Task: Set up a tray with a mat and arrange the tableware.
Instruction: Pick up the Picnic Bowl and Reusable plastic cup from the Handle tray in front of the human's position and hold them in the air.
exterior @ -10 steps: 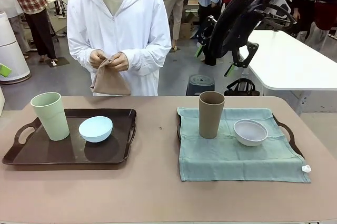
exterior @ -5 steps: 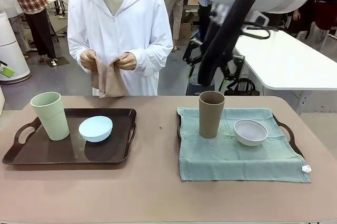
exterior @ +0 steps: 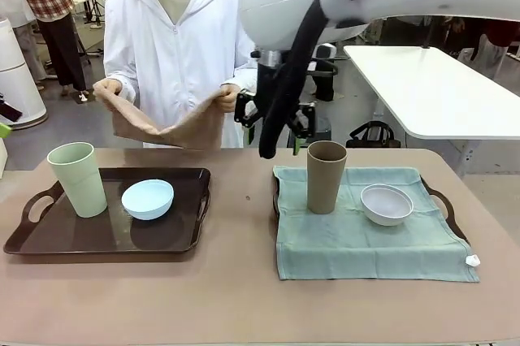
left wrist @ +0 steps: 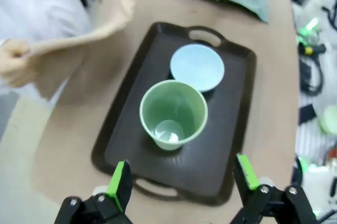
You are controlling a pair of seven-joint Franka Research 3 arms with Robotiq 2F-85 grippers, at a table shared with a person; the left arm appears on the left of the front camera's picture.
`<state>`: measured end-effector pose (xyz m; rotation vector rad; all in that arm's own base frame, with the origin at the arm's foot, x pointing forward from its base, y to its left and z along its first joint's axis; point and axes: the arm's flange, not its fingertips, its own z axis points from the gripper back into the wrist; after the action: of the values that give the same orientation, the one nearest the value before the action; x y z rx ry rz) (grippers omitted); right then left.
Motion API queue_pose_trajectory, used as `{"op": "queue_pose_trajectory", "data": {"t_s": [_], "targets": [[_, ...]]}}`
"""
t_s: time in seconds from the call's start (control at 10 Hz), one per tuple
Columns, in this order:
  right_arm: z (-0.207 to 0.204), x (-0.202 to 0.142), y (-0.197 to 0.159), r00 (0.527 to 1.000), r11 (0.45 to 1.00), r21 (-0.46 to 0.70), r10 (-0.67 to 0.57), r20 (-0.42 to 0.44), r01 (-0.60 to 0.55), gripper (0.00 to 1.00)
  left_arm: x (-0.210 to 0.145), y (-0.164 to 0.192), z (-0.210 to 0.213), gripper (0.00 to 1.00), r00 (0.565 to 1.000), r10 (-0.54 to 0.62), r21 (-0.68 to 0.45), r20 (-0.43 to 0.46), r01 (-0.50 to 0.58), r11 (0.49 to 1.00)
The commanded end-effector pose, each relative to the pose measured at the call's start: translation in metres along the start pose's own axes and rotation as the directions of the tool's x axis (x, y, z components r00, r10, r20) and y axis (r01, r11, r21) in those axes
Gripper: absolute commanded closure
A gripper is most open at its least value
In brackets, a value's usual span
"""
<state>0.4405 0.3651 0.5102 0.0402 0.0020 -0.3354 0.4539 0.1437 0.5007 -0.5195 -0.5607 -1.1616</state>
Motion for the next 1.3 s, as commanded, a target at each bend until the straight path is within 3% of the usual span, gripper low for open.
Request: {"op": "queue_pose_trajectory", "data": {"t_s": [0.0, 0.3, 0.4, 0.7, 0.8, 0.9, 1.2], "targets": [[0.000, 0.008, 0.034, 1.000, 1.000, -0.021, -0.003, -0.001, 0.003, 0.00, -0.010, 0.018, 0.011, 0.00, 0.992, -0.128, -0.037, -0.004, 0.127, 0.991], [-0.016, -0.001, 0.066, 0.998, 0.998, 0.038, 0.056, -0.002, -0.056, 0.00, -0.008, 0.026, 0.005, 0.00, 0.987, -0.136, 0.061, 0.090, 0.131, 0.989], [-0.017, -0.002, 0.045, 0.999, 0.999, 0.006, 0.040, -0.024, -0.040, 0.00, -0.017, 0.017, 0.008, 0.00, 0.991, -0.136, -0.023, 0.009, 0.136, 0.990], [-0.017, -0.002, 0.045, 0.999, 0.999, 0.006, 0.040, -0.024, -0.040, 0.00, -0.017, 0.017, 0.008, 0.00, 0.991, -0.136, -0.023, 0.009, 0.136, 0.990], [-0.018, 0.001, 0.054, 0.999, 0.999, 0.012, 0.043, -0.023, -0.043, 0.00, -0.017, 0.021, 0.006, 0.00, 0.990, -0.136, -0.007, 0.025, 0.136, 0.991], [-0.032, 0.001, 0.066, 0.999, 1.000, 0.008, 0.029, -0.015, -0.029, 0.00, -0.019, 0.034, -0.001, 0.00, 0.975, -0.217, 0.060, 0.042, 0.214, 0.975], [-0.058, 0.001, 0.102, 0.998, 0.997, 0.064, 0.038, -0.040, -0.036, 0.00, -0.035, 0.060, -0.018, 0.00, 0.964, -0.243, 0.114, 0.109, 0.231, 0.966]]}}
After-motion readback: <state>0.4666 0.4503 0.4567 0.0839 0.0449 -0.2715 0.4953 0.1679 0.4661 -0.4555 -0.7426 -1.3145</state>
